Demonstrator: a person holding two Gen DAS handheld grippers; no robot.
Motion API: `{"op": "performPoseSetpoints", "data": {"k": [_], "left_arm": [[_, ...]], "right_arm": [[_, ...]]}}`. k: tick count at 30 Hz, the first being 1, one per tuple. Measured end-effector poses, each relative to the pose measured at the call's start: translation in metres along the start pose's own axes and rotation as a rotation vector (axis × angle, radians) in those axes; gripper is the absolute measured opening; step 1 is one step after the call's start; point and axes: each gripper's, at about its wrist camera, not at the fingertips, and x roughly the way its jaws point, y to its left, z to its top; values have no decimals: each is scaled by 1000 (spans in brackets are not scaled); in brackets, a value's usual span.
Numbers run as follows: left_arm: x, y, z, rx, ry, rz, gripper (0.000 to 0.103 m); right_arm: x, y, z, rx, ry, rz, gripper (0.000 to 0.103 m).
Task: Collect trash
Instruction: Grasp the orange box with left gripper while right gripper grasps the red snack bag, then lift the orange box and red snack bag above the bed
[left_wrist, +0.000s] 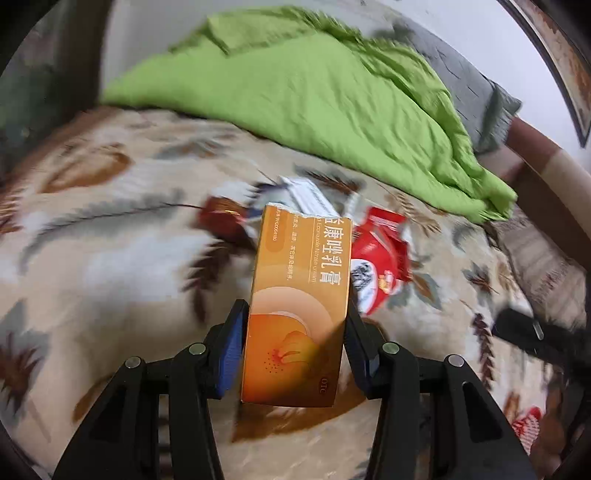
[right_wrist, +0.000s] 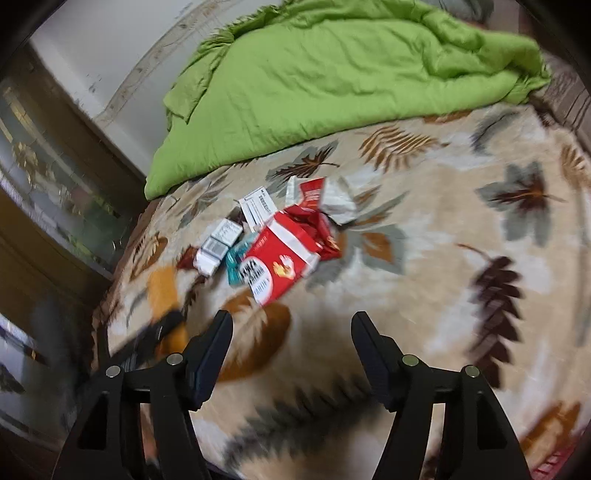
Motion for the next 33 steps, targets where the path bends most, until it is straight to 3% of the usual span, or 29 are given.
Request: {"op": "performPoseSetpoints", "data": {"k": [4,8,19,25,33], "left_arm": [[-11,7,-4,-16,-70,48,49],[-7,14,-1,-50,-73,52,49],[-9,22,-2,-87,-90,18,49],[-9,20,-2,-73,-93,1,49],[-12,7,-4,-12,-102,-15,49]], "right_arm": [[46,-1,15,95,49,16,77],[78,0,20,164,78,18,77],[140,16,39,217,97,-132,79],[132,12,38,196,75,-94,65],[80,22,23,97,-12,-65,63]]}}
